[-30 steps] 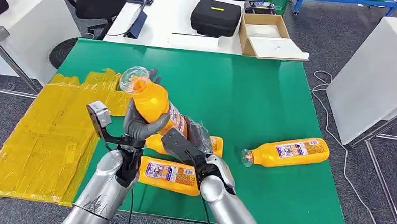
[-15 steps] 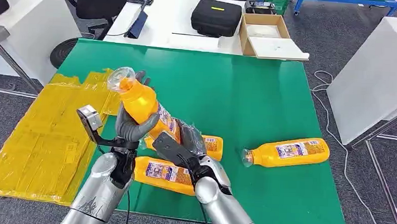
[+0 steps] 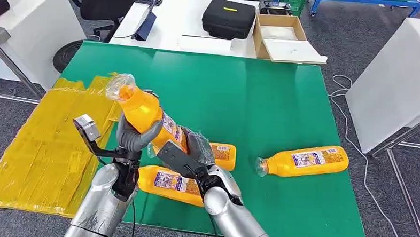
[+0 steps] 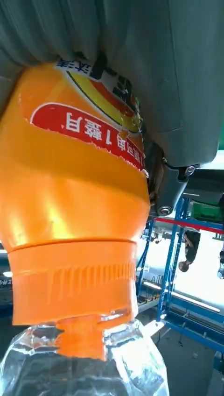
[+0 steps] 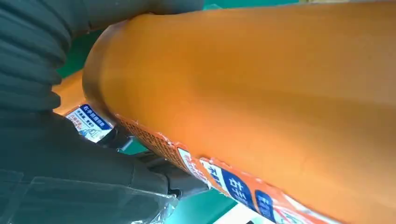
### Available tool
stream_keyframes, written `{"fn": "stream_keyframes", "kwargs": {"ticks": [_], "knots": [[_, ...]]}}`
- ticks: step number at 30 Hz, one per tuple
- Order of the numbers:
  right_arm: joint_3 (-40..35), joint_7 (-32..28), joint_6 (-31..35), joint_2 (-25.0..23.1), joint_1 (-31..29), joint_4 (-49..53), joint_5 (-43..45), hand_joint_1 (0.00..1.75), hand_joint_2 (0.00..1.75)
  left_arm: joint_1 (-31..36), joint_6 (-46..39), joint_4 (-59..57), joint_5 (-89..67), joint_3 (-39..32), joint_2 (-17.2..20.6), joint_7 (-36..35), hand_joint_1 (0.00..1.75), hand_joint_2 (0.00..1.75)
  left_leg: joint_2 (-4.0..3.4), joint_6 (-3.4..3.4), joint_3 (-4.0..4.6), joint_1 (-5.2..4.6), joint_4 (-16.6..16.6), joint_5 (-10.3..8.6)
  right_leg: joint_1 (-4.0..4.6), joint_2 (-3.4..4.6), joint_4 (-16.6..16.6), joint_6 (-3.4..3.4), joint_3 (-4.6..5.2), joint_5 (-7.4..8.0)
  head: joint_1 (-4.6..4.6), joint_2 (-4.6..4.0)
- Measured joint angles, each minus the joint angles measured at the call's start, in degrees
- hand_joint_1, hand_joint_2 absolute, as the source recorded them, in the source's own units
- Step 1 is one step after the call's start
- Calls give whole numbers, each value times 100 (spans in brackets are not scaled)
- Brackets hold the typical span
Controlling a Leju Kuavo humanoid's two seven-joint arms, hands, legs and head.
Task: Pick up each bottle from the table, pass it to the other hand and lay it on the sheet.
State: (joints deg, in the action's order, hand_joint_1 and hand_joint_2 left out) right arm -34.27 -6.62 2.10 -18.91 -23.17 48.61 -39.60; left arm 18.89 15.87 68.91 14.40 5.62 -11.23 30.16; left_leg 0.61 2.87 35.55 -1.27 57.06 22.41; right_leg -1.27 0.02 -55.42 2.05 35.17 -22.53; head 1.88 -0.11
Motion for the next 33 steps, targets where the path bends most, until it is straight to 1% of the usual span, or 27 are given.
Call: {"fn": "stream_keyframes", "kwargs": {"ticks": [8,9,10,11,12,16,18,21,27,33], "knots": [[-7,-61,37,33,-16,-24,52,166,175,-8,223,0,184,-57,31,-44,175,175,0,0,0,0,0,0,0,0,0,0,0,0,0,0],[-9,-61,37,37,-16,-24,52,157,175,-9,225,0,184,-57,31,-44,175,175,0,0,0,0,0,0,0,0,0,0,0,0,-4,0],[-9,-61,37,37,-17,-24,52,10,175,-8,225,0,184,-57,31,-46,175,175,0,0,0,0,0,0,0,0,0,0,0,0,-2,0],[-11,-63,37,37,-18,-26,52,0,175,-8,227,0,184,-57,33,-48,175,175,0,0,0,0,0,0,0,0,0,0,0,0,0,0],[-20,-61,37,37,-25,-33,52,0,0,-7,227,0,186,-57,35,-48,175,175,0,0,0,0,0,0,0,0,0,0,0,0,-2,0],[-68,-105,179,66,2,-42,112,0,0,10,247,2,254,-66,42,-72,175,175,2,0,0,0,0,0,0,-2,0,0,0,0,-2,0],[-31,-212,280,123,99,129,337,0,0,9,302,4,322,-85,46,-79,175,175,2,0,1,0,0,0,0,-1,0,0,0,0,0,0],[160,-363,273,352,331,713,623,0,0,4,383,68,354,-149,98,-22,175,175,5,0,1,-1,1,0,-1,-3,0,0,-1,0,-2,0],[843,-457,140,968,794,2152,892,0,0,24,372,179,92,-557,423,74,175,175,3,1,2,-2,1,1,-1,-2,1,0,0,0,-2,0],[1149,-553,133,1261,1200,2771,879,0,0,194,-78,190,-655,-916,684,242,175,175,0,0,1,0,0,0,1,-1,1,0,1,0,0,0]]}}
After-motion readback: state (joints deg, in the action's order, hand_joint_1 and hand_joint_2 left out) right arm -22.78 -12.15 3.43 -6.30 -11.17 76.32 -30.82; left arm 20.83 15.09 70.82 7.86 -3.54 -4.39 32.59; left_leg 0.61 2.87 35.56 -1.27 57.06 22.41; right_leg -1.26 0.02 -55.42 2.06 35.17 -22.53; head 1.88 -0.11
